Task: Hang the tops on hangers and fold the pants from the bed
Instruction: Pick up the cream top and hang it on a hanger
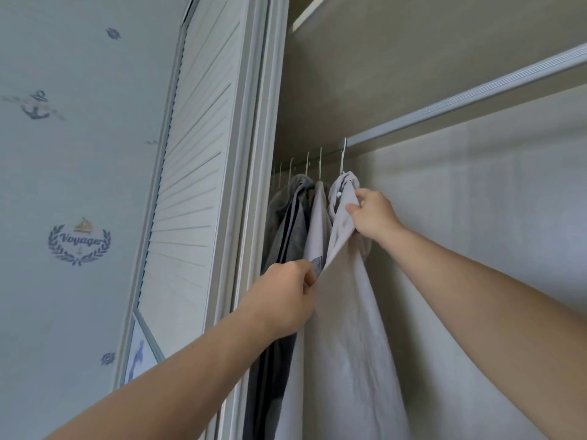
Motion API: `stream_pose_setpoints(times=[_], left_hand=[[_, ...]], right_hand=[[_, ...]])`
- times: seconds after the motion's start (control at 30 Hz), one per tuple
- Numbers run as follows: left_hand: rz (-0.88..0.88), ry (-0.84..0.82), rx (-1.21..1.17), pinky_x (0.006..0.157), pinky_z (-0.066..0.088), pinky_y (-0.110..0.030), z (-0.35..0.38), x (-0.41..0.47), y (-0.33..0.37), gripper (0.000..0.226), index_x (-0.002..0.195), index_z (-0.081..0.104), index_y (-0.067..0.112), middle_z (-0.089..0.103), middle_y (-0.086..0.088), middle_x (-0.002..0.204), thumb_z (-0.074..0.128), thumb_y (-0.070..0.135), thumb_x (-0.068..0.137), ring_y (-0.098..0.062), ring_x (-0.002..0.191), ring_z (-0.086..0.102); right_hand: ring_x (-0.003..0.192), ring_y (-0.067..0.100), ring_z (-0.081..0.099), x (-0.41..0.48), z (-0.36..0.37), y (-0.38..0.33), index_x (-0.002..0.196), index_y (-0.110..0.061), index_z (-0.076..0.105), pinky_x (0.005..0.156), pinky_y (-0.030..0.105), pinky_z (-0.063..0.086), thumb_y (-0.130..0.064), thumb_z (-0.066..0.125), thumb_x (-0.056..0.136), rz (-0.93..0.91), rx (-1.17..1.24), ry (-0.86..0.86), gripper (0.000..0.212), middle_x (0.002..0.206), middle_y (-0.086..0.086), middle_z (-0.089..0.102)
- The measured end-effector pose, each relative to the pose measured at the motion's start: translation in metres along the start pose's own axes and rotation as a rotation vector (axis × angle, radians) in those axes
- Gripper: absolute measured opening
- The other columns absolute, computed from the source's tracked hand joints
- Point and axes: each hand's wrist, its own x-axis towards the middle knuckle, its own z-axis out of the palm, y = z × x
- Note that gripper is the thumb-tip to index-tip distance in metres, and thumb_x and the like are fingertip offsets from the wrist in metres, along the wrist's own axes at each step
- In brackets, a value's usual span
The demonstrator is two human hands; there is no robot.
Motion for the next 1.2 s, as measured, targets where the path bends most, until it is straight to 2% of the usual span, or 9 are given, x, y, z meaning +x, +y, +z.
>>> stream_pose_setpoints(times=[0.07, 0.2, 0.27, 0.4, 0.57, 0.73, 0.93, 1.03, 1.2], left_hand=[[0.000, 0.001, -0.004, 0.070, 0.058, -0.043, -0.004, -0.003, -0.001, 0.011, 0.092, 0.061, 0.019, 0.067, 0.002, 0.078, 0.051, 0.015, 0.093, -0.020, 0.074, 0.064], [0.022, 0.061, -0.015, 0.068, 0.054, -0.033, -0.020, -0.021, -0.004, 0.006, 0.093, 0.060, 0.023, 0.063, 0.009, 0.076, 0.055, 0.026, 0.096, -0.010, 0.072, 0.060], [0.053, 0.097, 0.028, 0.070, 0.053, -0.034, -0.033, -0.038, -0.008, 0.009, 0.094, 0.059, 0.025, 0.062, 0.009, 0.078, 0.055, 0.032, 0.097, -0.008, 0.075, 0.058], [0.083, 0.144, 0.198, 0.085, 0.051, -0.037, -0.066, -0.089, -0.020, 0.023, 0.111, 0.059, 0.026, 0.061, 0.010, 0.107, 0.049, 0.043, 0.098, -0.012, 0.098, 0.057], [-0.005, 0.143, 0.539, 0.110, 0.032, -0.040, -0.122, -0.186, -0.046, 0.057, 0.139, 0.048, 0.032, 0.047, 0.009, 0.145, 0.027, 0.062, 0.095, -0.020, 0.138, 0.035], [-0.189, 0.099, 0.680, 0.122, 0.012, -0.048, -0.191, -0.311, -0.068, 0.069, 0.155, 0.025, 0.038, 0.019, 0.004, 0.166, 0.017, 0.070, 0.095, -0.025, 0.154, 0.005], [-0.498, 0.025, 0.826, 0.122, -0.004, -0.050, -0.281, -0.484, -0.078, 0.074, 0.158, 0.001, 0.045, -0.005, 0.006, 0.169, 0.007, 0.076, 0.091, -0.023, 0.153, -0.018], [-0.652, -0.003, 0.921, 0.121, -0.008, -0.050, -0.323, -0.578, -0.077, 0.071, 0.156, -0.007, 0.046, -0.010, 0.006, 0.168, 0.005, 0.075, 0.092, -0.023, 0.152, -0.021], [-0.956, -0.002, 0.973, 0.122, 0.001, -0.055, -0.373, -0.728, -0.050, 0.074, 0.156, 0.000, 0.047, -0.002, 0.005, 0.169, 0.000, 0.078, 0.089, -0.026, 0.154, -0.011]], right_hand=[[0.119, 0.035, 0.057, -0.002, 0.002, 0.002, 0.137, -0.012, 0.055, 0.088, 0.029, 0.043, -0.021, 0.057, 0.099, -0.023, 0.008, -0.008, 0.039, 0.125, 0.015, 0.064], [0.138, 0.034, 0.036, -0.024, 0.003, -0.005, 0.151, -0.025, 0.036, 0.109, 0.042, 0.033, -0.038, 0.049, 0.100, -0.138, -0.055, 0.002, 0.054, 0.150, 0.011, 0.040], [0.146, 0.032, 0.026, -0.046, 0.001, -0.015, 0.155, -0.029, 0.029, 0.115, 0.047, 0.026, -0.048, 0.041, 0.101, -0.232, -0.133, 0.009, 0.059, 0.160, 0.006, 0.029], [0.153, 0.013, -0.001, -0.111, 0.003, -0.049, 0.158, -0.040, 0.015, 0.121, 0.047, 0.005, -0.067, 0.018, 0.094, -0.461, -0.241, -0.091, 0.070, 0.167, -0.009, 0.007], [0.151, 0.011, -0.021, -0.207, 0.023, -0.112, 0.156, -0.046, -0.005, 0.121, 0.044, -0.011, -0.073, 0.009, 0.092, -0.680, -0.229, -0.272, 0.071, 0.167, -0.015, -0.013], [0.149, 0.013, -0.029, -0.311, 0.053, -0.191, 0.155, -0.045, -0.013, 0.121, 0.046, -0.014, -0.075, 0.005, 0.091, -0.803, -0.162, -0.445, 0.073, 0.165, -0.014, -0.023], [0.149, 0.013, -0.029, -0.446, 0.088, -0.299, 0.153, -0.046, -0.017, 0.120, 0.047, -0.015, -0.075, 0.003, 0.089, -0.891, 0.004, -0.640, 0.074, 0.163, -0.016, -0.027], [0.150, 0.014, -0.027, -0.517, 0.101, -0.356, 0.153, -0.045, -0.017, 0.121, 0.048, -0.013, -0.076, 0.002, 0.088, -0.960, 0.101, -0.710, 0.074, 0.164, -0.014, -0.023], [0.152, 0.013, -0.020, -0.633, 0.115, -0.444, 0.155, -0.046, -0.009, 0.121, 0.050, -0.008, -0.074, 0.012, 0.090, -1.032, 0.322, -0.875, 0.073, 0.167, -0.014, -0.013]])
